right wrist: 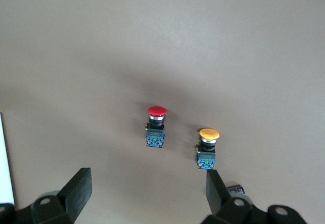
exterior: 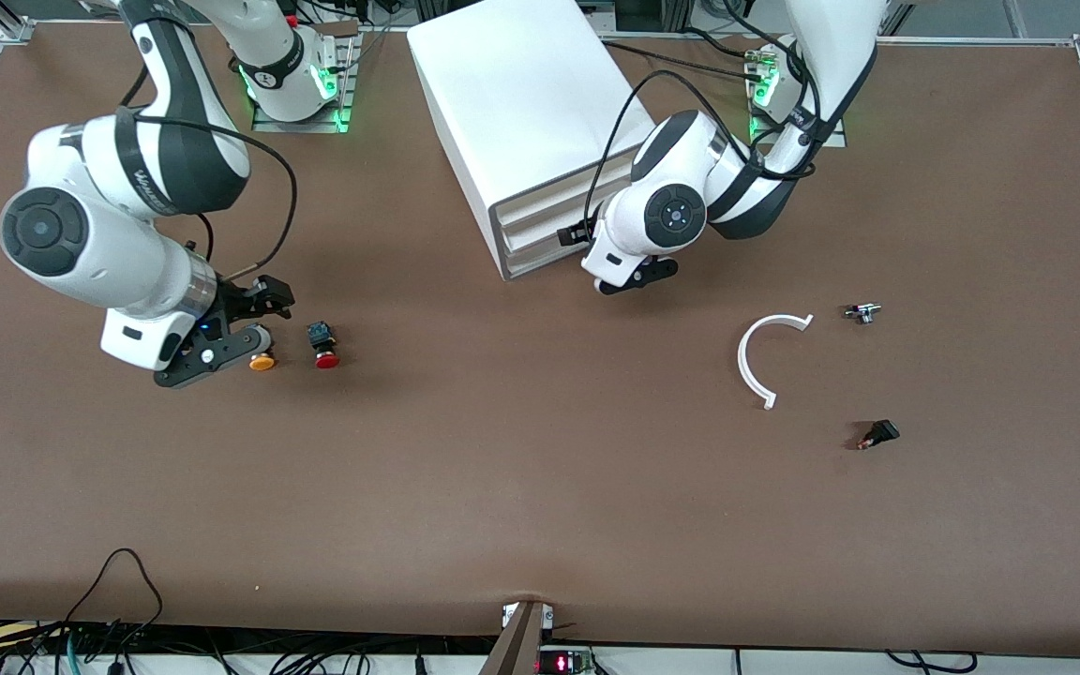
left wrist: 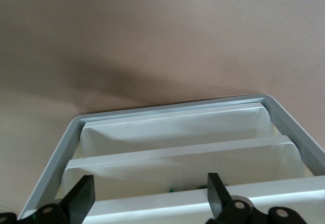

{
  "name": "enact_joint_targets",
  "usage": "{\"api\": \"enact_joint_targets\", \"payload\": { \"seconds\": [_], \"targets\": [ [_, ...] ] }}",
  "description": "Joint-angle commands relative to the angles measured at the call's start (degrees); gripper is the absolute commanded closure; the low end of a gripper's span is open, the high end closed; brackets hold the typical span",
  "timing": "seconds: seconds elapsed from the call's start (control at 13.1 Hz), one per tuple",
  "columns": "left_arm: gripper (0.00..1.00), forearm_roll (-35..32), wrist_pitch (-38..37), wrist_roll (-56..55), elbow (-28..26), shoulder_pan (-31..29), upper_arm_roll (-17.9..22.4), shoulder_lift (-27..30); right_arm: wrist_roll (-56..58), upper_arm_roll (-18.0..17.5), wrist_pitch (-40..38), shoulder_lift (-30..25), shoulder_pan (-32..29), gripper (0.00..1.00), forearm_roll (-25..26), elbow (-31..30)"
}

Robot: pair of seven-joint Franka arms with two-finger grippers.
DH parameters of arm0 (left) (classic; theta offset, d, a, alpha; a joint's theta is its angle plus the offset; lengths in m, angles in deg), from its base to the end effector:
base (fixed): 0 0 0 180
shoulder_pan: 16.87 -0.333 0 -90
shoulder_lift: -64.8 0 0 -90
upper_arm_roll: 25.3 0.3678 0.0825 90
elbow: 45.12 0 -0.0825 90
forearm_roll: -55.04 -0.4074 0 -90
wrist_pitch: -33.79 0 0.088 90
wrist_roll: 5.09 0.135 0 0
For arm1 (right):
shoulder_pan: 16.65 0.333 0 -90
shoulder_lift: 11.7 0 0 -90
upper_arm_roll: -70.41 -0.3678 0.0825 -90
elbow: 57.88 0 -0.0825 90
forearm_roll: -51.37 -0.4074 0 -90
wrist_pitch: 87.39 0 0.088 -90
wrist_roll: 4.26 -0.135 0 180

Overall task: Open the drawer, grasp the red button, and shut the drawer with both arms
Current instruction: 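Set the red button beside the yellow button and open the right gripper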

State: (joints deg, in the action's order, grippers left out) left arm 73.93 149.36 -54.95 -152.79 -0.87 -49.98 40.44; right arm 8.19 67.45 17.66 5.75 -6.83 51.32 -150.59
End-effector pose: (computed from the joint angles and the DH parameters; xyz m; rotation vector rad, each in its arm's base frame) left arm 0.4750 -0.4237 0.2989 2.8660 0.5153 -0.7507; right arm 0.6595 0.1461 0.4541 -3.0476 -0.6789 0.1388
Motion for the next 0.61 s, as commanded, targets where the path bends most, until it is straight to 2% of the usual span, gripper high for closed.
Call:
{"api": "enact_joint_targets", "payload": {
  "seconds": [0.0, 0.31, 0.53],
  "targets": [
    [0.02, 2.0, -0.9, 1.9, -0.4, -0.6, -0.7, 0.5, 0.4, 1.6, -2.6, -0.1, -0.2, 0.0, -0.3, 3.9],
    [0.02, 2.0, -0.9, 1.9, -0.4, -0.4, -0.7, 0.5, 0.4, 3.9, -2.7, -1.5, -0.7, 0.0, -0.6, 5.0],
    [0.01, 1.8, -1.5, 1.9, 0.4, -1.1, -0.6, 1.1, 0.5, 4.2, -3.5, -2.1, -2.2, 0.0, -0.7, 5.1]
  ]
}}
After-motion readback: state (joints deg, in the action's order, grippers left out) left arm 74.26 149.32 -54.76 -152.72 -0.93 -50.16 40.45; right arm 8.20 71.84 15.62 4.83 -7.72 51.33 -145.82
